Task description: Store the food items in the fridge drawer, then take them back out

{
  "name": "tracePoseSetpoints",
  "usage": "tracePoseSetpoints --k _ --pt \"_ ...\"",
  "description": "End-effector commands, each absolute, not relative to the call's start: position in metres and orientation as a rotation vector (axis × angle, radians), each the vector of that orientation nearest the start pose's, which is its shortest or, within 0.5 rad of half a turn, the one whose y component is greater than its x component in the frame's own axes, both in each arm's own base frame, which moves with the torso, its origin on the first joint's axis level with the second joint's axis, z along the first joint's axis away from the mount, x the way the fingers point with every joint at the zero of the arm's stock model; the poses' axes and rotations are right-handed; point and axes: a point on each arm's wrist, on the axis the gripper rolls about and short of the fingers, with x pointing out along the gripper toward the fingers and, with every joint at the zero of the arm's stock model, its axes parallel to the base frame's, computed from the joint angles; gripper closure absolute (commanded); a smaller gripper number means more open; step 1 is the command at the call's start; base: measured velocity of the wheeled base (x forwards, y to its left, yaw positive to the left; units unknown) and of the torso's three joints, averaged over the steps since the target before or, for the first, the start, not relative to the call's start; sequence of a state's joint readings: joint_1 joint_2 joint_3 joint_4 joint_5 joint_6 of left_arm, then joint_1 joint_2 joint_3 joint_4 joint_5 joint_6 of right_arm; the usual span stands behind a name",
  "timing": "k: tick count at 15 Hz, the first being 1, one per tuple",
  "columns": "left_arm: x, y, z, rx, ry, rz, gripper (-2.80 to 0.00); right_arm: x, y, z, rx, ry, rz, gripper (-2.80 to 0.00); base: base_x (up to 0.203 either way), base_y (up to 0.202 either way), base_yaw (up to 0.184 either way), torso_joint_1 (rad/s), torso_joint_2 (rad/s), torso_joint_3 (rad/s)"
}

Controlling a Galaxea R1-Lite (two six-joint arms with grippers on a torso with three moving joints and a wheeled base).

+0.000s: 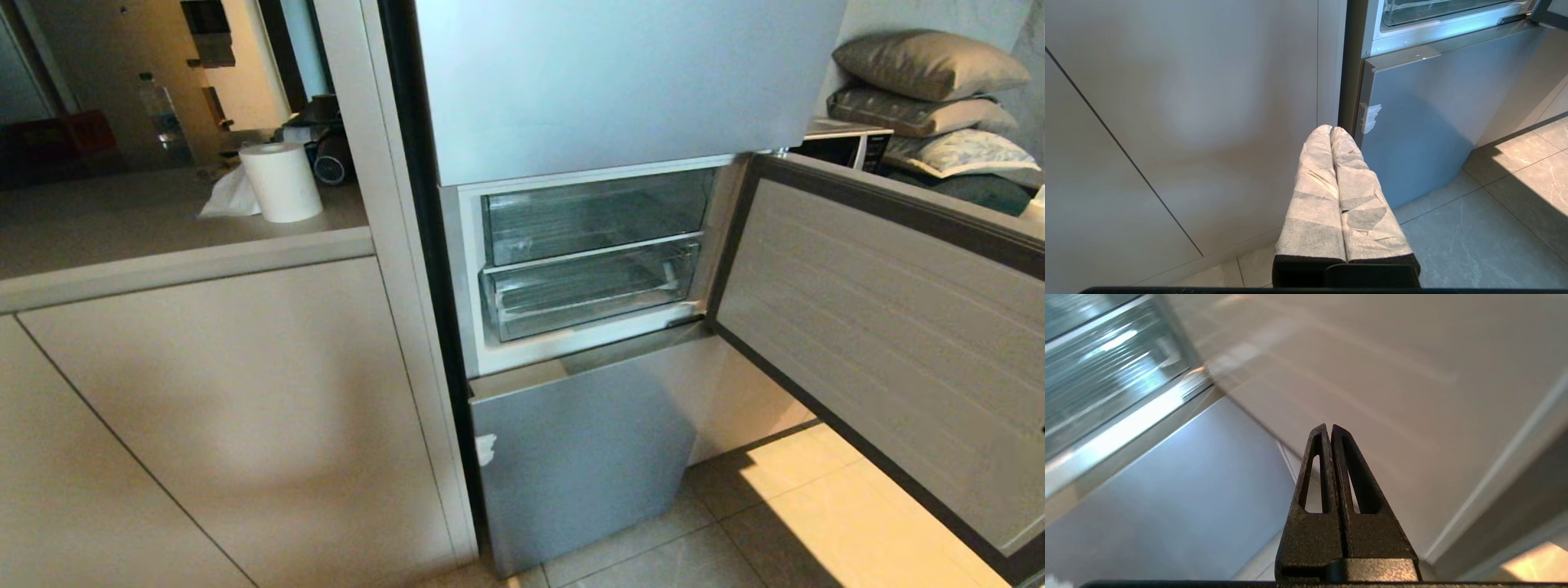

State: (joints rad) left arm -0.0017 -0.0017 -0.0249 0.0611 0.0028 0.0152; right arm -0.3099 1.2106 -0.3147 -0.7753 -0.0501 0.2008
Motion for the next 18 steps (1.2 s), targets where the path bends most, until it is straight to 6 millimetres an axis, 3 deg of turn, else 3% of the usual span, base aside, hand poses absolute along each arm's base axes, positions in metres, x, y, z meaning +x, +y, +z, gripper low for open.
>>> tracePoseSetpoints --k 1,7,10,13,18 --pt "-0.025 0.0 0.076 0.015 0.035 0.001 0.0 0.125 -0.04 0.181 0.181 0.018 -0.316 0.0 0.0 0.0 0.0 0.0 0.0 0.0" --pt "-0.025 0.0 0.076 0.015 0.035 0.001 0.0 0.05 -0.011 0.15 0.048 -0.054 -0.11 0.0 0.0 0.0 0.0 0.0 0.0 0.0" --pt "-0.025 0.0 0.076 0.015 0.035 0.001 0.0 0.024 -0.001 0.123 0.057 0.044 -0.027 0.0 0.0 0.0 0.0 0.0 0.0 0.0" --pt "-0.025 0.0 0.076 0.015 0.035 0.001 0.0 0.016 0.002 0.105 0.057 0.141 0.045 0.0 0.0 0.0 0.0 0.0 0.0 0.0" --pt "-0.025 0.0 0.076 0.015 0.035 0.001 0.0 -0.013 0.001 0.084 -0.009 0.054 0.004 0.0 0.0 0.0 0.0 0.0 0.0 0.0"
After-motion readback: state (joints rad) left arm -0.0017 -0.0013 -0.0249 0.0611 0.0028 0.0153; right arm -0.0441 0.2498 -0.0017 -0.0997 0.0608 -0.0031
